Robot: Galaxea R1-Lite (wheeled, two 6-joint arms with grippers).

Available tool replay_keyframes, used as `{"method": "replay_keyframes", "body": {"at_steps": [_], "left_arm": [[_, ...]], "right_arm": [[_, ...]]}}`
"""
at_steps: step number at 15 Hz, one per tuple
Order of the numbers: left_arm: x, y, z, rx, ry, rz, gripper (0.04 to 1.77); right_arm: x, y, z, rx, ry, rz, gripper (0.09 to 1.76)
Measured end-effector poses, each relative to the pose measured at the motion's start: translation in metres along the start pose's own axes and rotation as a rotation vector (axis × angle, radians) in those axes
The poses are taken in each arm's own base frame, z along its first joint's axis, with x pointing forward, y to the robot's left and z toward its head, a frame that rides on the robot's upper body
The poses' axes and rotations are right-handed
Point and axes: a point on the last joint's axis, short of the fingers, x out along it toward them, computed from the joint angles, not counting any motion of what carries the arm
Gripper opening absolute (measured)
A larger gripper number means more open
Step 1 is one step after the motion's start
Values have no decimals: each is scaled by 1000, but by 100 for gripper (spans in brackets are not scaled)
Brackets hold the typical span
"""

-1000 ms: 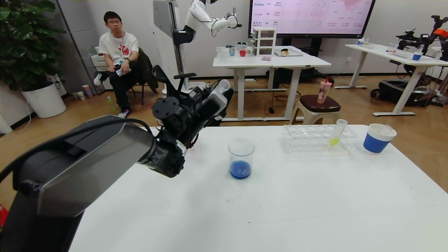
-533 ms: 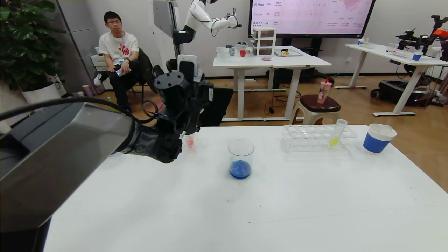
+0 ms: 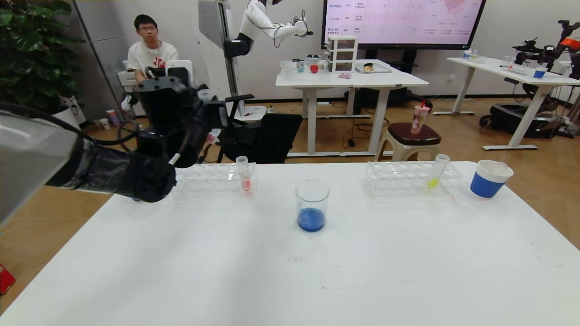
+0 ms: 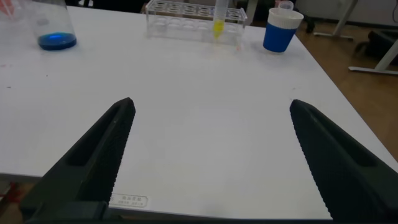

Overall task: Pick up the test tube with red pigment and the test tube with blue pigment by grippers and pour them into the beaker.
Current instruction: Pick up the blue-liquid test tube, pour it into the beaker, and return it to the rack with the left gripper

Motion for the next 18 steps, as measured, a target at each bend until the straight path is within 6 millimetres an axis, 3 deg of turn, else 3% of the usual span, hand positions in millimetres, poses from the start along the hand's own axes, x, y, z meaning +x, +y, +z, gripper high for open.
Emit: {"method": "replay_keyframes", "body": {"at_steps": [5,8,13,18], "left_arm": [[1,119,-1,2,29,126,50],[1,172,-7,3,46,188,50],[19,192,-29,5,-14,224,50],[37,193,-88,6,26,223,50]], "right_arm": [[0,0,0,0,0,0,174],[0,0,0,0,0,0,174],[0,0,0,0,0,0,174],[0,0,0,0,0,0,174]]}}
